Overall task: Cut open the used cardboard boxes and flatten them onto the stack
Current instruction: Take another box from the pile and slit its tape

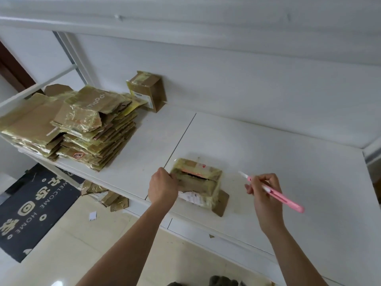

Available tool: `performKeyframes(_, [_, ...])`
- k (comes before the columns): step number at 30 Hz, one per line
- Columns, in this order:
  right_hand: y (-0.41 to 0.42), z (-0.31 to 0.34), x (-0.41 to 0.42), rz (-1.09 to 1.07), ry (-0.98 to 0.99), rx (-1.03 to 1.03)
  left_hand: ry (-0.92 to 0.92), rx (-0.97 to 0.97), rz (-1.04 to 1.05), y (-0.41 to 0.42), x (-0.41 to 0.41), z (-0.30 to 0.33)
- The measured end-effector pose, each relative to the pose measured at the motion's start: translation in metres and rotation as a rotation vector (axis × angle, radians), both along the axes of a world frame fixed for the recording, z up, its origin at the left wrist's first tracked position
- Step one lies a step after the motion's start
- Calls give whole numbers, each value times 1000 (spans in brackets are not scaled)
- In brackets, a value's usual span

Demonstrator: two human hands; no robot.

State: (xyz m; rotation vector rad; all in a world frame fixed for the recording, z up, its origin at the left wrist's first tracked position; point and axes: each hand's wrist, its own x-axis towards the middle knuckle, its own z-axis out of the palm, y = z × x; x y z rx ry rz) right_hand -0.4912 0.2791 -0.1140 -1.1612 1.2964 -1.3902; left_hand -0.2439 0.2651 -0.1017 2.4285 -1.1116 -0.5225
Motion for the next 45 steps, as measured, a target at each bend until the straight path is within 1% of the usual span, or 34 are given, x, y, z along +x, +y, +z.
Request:
performKeyframes(1, [-2,-2,0,-33,-22,21,-73,13,-35,3,-3,2])
performKeyframes(2, [-3,-3,2,-56,-54,43,-150,-27,-100,5,-5,2])
performKeyframes(3, [-4,-4,3,-65,-100,67,-204,-105,-210,5,-7,1])
performKeyframes(4, [-4,-5,5,-62,-140,91,-217,-186,-356,5,-8,0])
performKeyframes(5, [-4,-4,8,-50,-169,108,-187,-229,-518,4,-9,0])
performKeyframes(6, [-2,-4,9,-38,-197,120,-133,-214,-661,4,-10,-1])
performKeyframes(7, [-1,-4,11,-36,-238,133,-81,-150,-765,5,-10,-4])
performKeyframes(9, [2,-3,16,-59,-341,161,-54,-21,-850,5,-9,-10])
performKeyframes(10, [2,-2,18,-70,-367,170,-62,-2,-852,5,-8,-12])
performKeyframes(12, [3,1,23,-69,-352,163,-68,-2,-842,3,-9,-12])
performKeyframes(14, [4,1,27,-60,-275,128,-76,-9,-820,3,-15,-12])
performKeyframes(17, [5,-1,35,-80,-104,53,-81,-34,-782,7,-22,-15])
performKeyframes(20, [4,-6,42,-116,29,14,-38,-24,-795,7,-17,-17])
performKeyframes(23, [5,-10,46,-121,100,-23,42,15,-829,3,-10,-16])
performKeyframes(26, [5,-11,48,-151,133,-58,80,15,-834,1,-7,-18])
performKeyframes(32, [2,-9,51,-114,237,-101,75,13,-830,1,-8,-21])
performKeyframes(35, [1,-9,50,-74,349,-134,72,27,-825,0,-10,-20])
performKeyframes(41, [13,-10,48,-26,351,-149,55,41,-842,1,-10,-21])
performKeyframes(45, [25,-10,53,12,301,-170,50,56,-848,0,-11,-19])
